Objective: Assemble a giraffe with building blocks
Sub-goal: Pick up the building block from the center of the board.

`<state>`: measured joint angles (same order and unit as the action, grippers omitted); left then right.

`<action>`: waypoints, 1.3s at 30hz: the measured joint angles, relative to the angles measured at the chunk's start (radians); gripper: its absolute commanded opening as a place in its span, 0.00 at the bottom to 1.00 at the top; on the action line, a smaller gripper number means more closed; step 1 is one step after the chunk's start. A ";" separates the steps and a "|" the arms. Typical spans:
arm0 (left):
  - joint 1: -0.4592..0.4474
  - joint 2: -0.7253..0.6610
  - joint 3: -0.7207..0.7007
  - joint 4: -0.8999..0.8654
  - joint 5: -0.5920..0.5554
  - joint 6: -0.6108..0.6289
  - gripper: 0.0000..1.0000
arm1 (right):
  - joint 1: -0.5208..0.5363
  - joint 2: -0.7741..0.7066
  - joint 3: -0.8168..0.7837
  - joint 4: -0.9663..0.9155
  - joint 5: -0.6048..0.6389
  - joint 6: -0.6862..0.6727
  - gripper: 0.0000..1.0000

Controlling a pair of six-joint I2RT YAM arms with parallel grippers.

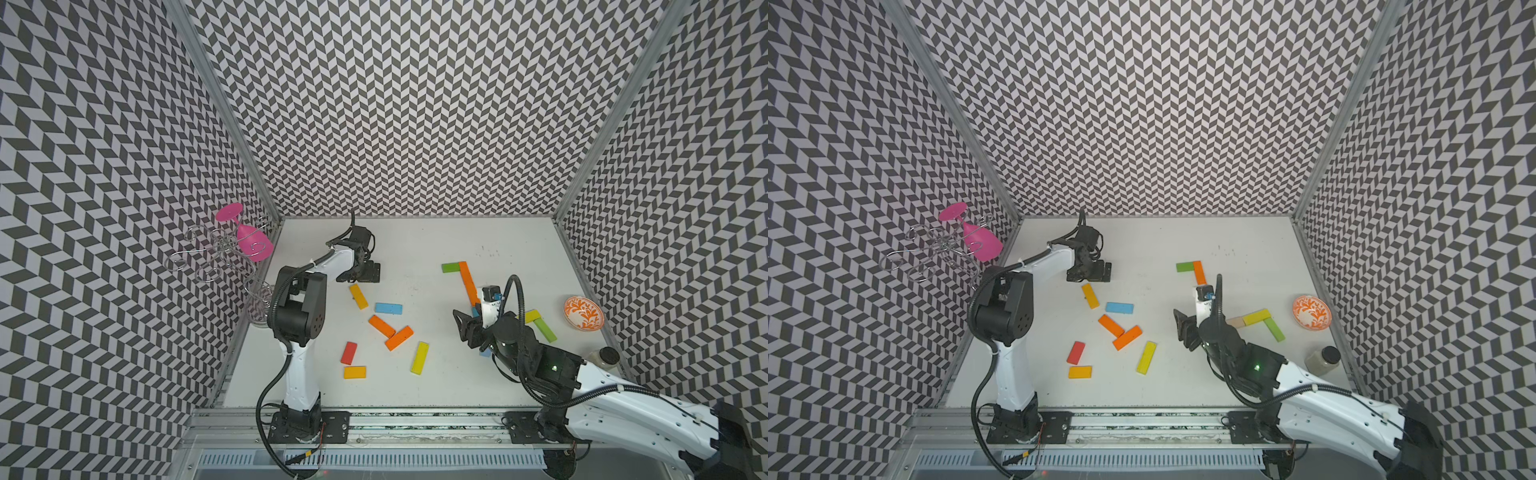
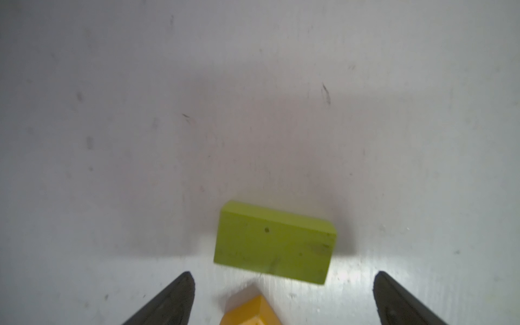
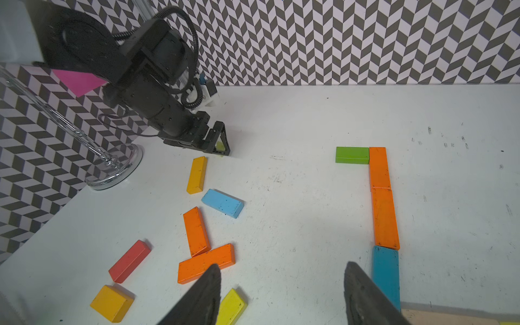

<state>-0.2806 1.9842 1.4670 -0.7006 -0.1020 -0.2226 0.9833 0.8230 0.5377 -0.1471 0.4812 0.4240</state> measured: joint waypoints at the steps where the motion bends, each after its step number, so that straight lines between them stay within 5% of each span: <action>1: -0.011 -0.041 -0.022 -0.002 -0.010 -0.004 0.99 | 0.000 0.000 0.000 -0.002 -0.001 0.003 0.68; 6: -0.050 -0.196 -0.156 -0.006 -0.018 -0.019 0.97 | 0.000 0.000 0.000 -0.003 -0.010 0.011 0.67; 12: -0.045 -0.192 -0.270 -0.008 -0.004 -0.027 0.90 | 0.000 0.001 0.000 -0.003 -0.028 0.015 0.67; 26: -0.035 -0.138 -0.289 0.016 0.045 -0.003 0.41 | 0.000 -0.005 0.000 -0.002 -0.030 0.032 0.66; 39: -0.026 -0.252 -0.390 -0.020 0.044 0.000 0.13 | 0.000 0.026 0.000 0.021 -0.050 0.031 0.65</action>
<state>-0.3069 1.7321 1.0771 -0.7208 -0.0578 -0.2226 0.9833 0.8490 0.5377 -0.1257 0.4309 0.4553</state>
